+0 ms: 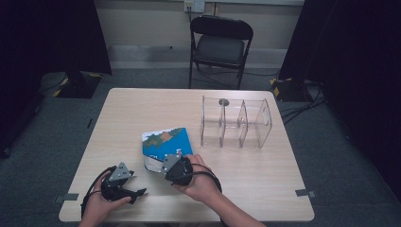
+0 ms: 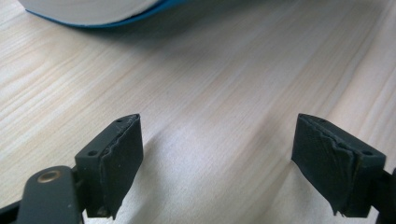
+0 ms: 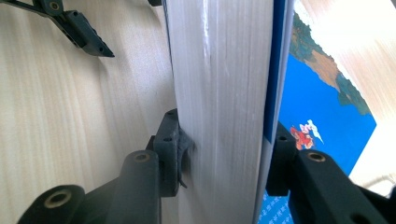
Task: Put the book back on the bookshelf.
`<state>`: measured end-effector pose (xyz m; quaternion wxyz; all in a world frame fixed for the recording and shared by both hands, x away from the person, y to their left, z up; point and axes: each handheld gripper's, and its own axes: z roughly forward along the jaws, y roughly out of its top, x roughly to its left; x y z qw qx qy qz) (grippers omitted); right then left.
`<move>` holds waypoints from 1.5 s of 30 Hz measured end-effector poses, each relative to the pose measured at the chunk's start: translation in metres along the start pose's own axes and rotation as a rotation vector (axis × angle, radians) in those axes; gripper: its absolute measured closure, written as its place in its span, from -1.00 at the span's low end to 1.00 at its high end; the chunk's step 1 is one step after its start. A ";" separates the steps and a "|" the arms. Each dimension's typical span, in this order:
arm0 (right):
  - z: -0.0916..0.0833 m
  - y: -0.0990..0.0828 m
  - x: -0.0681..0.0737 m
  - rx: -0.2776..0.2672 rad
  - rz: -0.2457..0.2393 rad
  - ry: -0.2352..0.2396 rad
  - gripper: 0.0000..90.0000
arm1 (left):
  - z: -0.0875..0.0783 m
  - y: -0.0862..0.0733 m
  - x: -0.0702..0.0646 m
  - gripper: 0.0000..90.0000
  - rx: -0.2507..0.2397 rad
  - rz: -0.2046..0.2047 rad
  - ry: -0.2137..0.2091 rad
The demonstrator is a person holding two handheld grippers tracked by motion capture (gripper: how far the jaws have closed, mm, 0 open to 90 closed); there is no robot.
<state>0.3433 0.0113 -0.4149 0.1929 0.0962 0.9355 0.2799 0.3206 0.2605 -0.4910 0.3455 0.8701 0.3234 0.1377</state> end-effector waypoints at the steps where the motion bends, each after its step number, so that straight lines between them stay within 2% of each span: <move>1: -0.001 0.001 -0.001 0.001 0.002 0.009 0.30 | 0.000 -0.001 -0.001 -0.64 0.003 -0.006 -0.005; 2: -0.003 0.002 -0.004 0.004 0.009 0.017 0.30 | 0.001 -0.002 -0.001 -0.64 0.004 -0.016 -0.010; 3: -0.004 0.003 -0.005 0.007 0.008 0.023 0.30 | 0.001 -0.002 0.000 -0.64 0.012 0.014 -0.001; 4: -0.005 0.004 -0.006 0.010 0.013 0.030 0.30 | 0.001 -0.003 -0.001 -0.65 0.014 0.001 -0.007; 6: -0.006 0.006 -0.009 0.022 0.007 0.045 0.30 | 0.001 -0.004 0.000 -0.65 0.009 0.002 -0.013; 9: -0.009 0.009 -0.013 0.026 0.010 0.051 0.31 | 0.000 -0.005 0.002 -0.65 0.005 0.024 -0.003; 10: -0.011 0.011 -0.016 0.035 0.010 0.055 0.32 | 0.000 -0.006 0.003 -0.66 0.004 0.010 -0.009; 11: -0.013 0.012 -0.018 0.035 0.013 0.066 0.32 | 0.000 -0.006 0.004 -0.66 0.006 0.015 -0.010; 12: -0.014 0.013 -0.020 0.037 0.016 0.071 0.32 | 0.001 -0.007 0.003 -0.66 -0.006 -0.010 -0.017; 15: -0.017 0.015 -0.022 0.039 0.013 0.070 0.34 | 0.001 -0.008 0.005 -0.67 -0.008 -0.001 -0.018; 19: -0.022 0.018 -0.027 0.043 0.019 0.078 0.35 | 0.001 -0.009 0.005 -0.67 -0.026 -0.012 -0.018; 20: -0.025 0.019 -0.029 0.043 0.028 0.084 0.35 | 0.001 -0.009 0.006 -0.67 -0.024 -0.004 -0.016; 21: -0.025 0.020 -0.030 0.042 0.017 0.085 0.35 | 0.001 -0.009 0.007 -0.67 -0.021 0.006 -0.010; 24: -0.026 0.020 -0.030 0.047 0.017 0.088 0.35 | 0.001 -0.010 0.007 -0.67 -0.037 -0.006 -0.010; 25: -0.026 0.021 -0.030 0.051 0.019 0.090 0.35 | 0.001 -0.010 0.007 -0.67 -0.038 -0.003 0.000; 31: -0.029 0.025 -0.035 0.062 0.031 0.108 0.36 | 0.002 -0.012 0.009 -0.71 -0.065 -0.002 -0.006; 45: -0.043 0.031 -0.043 0.072 0.052 0.144 0.37 | 0.003 -0.013 0.013 -0.76 -0.065 0.002 -0.020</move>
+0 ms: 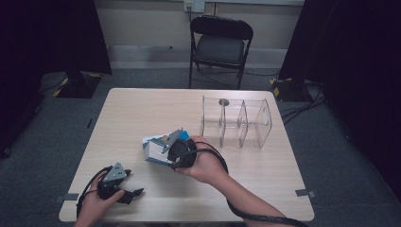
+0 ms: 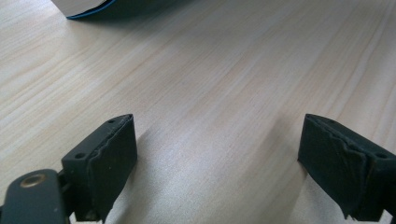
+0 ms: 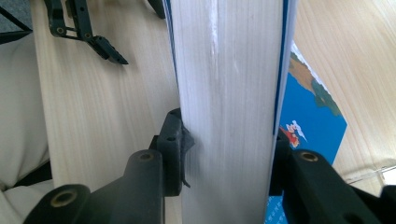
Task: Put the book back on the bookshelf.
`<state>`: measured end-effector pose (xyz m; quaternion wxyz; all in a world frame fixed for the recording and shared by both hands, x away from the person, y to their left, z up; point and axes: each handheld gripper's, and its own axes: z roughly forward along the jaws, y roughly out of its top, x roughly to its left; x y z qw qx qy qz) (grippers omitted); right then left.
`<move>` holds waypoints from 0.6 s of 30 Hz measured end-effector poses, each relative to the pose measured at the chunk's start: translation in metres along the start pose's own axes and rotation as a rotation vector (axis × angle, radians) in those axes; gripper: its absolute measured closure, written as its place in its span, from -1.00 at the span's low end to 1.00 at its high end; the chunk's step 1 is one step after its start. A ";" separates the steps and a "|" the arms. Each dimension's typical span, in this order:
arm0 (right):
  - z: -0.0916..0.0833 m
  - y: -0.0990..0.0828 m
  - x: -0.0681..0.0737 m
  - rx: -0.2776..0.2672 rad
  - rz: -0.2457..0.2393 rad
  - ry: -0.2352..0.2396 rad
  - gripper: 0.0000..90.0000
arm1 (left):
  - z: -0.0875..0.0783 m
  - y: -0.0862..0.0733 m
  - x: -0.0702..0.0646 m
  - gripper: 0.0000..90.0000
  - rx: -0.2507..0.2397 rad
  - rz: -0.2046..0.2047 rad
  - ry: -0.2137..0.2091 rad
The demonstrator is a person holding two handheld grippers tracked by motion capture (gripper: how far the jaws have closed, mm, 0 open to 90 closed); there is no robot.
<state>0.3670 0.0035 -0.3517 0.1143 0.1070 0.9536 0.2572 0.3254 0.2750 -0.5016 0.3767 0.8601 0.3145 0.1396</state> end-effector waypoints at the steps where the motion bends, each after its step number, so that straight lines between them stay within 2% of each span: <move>1: -0.003 0.001 -0.001 0.004 -0.001 0.010 0.37 | 0.000 0.000 0.000 -0.76 0.000 0.000 0.000; 9: -0.013 0.003 -0.002 0.016 0.025 0.028 0.37 | 0.000 0.000 0.001 -0.76 0.002 0.005 -0.005; 18: -0.014 0.004 -0.003 0.016 0.012 0.032 0.37 | -0.001 0.000 0.001 -0.76 0.002 0.008 -0.003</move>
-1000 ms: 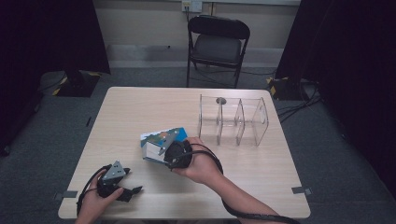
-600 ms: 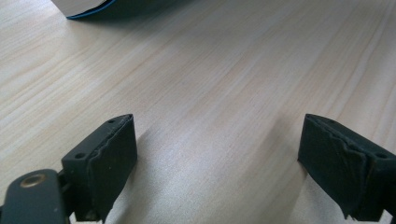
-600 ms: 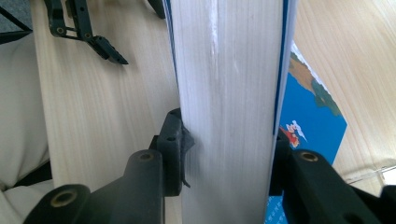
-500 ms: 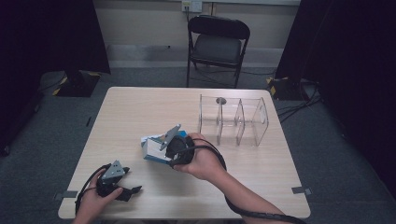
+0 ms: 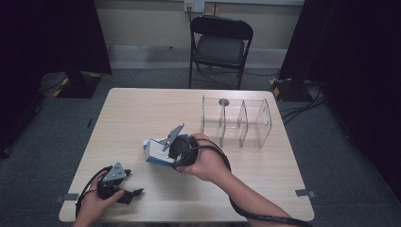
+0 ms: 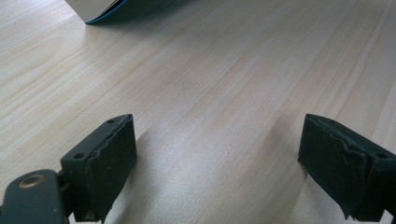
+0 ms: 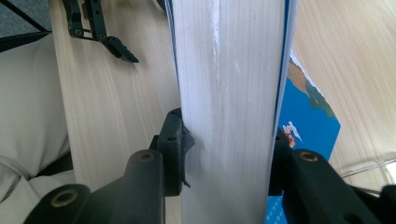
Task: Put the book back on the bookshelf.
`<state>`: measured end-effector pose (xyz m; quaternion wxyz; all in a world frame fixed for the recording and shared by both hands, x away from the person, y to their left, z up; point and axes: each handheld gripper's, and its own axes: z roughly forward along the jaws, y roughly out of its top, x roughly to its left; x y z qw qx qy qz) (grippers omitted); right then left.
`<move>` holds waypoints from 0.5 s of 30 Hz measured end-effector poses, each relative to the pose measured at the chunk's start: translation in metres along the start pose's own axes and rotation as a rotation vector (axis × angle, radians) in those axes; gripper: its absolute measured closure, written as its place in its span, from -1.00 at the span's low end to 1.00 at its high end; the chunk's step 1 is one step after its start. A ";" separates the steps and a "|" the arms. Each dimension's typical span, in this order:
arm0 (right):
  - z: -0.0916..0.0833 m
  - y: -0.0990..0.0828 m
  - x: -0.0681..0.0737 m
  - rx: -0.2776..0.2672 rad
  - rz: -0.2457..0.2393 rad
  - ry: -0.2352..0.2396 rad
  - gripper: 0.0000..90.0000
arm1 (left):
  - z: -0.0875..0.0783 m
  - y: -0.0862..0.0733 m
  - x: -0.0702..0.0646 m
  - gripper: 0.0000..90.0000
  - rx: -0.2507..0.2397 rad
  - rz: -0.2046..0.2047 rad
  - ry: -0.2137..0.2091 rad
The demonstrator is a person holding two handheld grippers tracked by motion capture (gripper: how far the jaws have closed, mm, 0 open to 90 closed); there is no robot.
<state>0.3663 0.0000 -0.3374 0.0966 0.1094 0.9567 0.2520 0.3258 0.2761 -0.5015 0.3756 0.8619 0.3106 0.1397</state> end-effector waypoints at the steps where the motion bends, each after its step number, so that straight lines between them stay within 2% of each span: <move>1: -0.001 0.000 0.000 0.001 0.010 0.002 0.37 | 0.000 0.000 0.000 -0.76 0.000 0.001 0.000; 3: -0.003 0.000 0.001 0.009 0.025 0.008 0.37 | 0.000 0.000 0.000 -0.76 0.000 0.001 -0.001; 10: -0.007 0.001 0.000 0.012 0.017 0.022 0.37 | 0.000 0.000 0.000 -0.76 0.000 0.001 -0.007; 15: -0.011 0.001 0.000 0.018 0.032 0.025 0.37 | 0.000 0.000 0.001 -0.76 0.000 0.002 -0.007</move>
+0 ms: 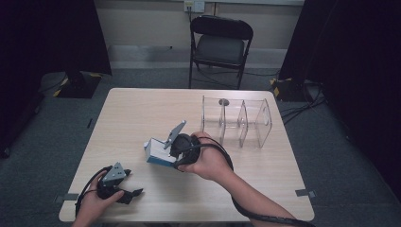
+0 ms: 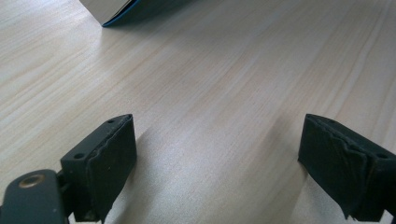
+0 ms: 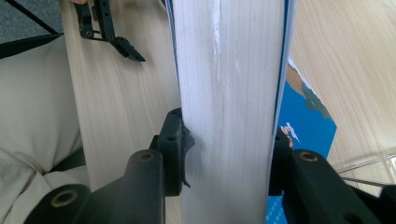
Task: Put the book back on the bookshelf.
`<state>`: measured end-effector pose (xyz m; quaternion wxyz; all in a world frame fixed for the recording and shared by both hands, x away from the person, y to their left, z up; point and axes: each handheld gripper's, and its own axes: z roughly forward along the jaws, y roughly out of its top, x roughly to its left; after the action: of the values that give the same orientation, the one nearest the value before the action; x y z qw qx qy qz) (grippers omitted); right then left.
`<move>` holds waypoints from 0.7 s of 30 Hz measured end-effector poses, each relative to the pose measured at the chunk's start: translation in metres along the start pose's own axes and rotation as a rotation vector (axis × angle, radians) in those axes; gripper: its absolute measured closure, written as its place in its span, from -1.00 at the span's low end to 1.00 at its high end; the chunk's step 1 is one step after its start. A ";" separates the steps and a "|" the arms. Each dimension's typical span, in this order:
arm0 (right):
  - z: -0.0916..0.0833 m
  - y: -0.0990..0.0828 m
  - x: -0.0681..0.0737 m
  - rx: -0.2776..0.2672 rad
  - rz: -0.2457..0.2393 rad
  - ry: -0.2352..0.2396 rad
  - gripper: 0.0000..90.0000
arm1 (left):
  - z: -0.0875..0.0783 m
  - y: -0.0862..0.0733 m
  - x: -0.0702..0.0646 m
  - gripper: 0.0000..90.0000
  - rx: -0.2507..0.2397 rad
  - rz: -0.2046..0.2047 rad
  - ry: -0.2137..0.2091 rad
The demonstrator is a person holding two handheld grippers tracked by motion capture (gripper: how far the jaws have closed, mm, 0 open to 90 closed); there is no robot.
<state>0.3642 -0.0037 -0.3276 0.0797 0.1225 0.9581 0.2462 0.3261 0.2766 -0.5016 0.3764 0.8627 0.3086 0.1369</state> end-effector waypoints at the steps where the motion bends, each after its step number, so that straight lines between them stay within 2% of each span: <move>1: -0.001 0.001 0.001 0.003 -0.005 0.010 0.37 | 0.000 0.000 0.000 -0.76 0.000 0.000 0.000; 7: -0.006 0.001 0.004 0.013 -0.007 0.021 0.37 | 0.000 0.000 0.000 -0.76 0.001 0.003 -0.004; 14: -0.008 0.005 0.000 0.016 0.001 0.023 0.37 | 0.000 0.000 0.001 -0.76 -0.001 0.004 -0.002; 15: -0.008 0.006 -0.001 0.020 -0.010 0.028 0.37 | 0.000 0.000 0.001 -0.76 0.000 0.004 -0.002; 16: -0.008 0.008 -0.001 0.026 0.002 0.033 0.37 | 0.000 0.000 0.000 -0.76 0.000 0.003 -0.002; 21: -0.012 0.009 0.000 0.031 0.006 0.044 0.37 | 0.000 0.000 0.000 -0.76 0.000 0.003 -0.002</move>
<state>0.3638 -0.0014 -0.3126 0.0560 0.1209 0.9630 0.2344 0.3262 0.2772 -0.5015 0.3764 0.8634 0.3071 0.1362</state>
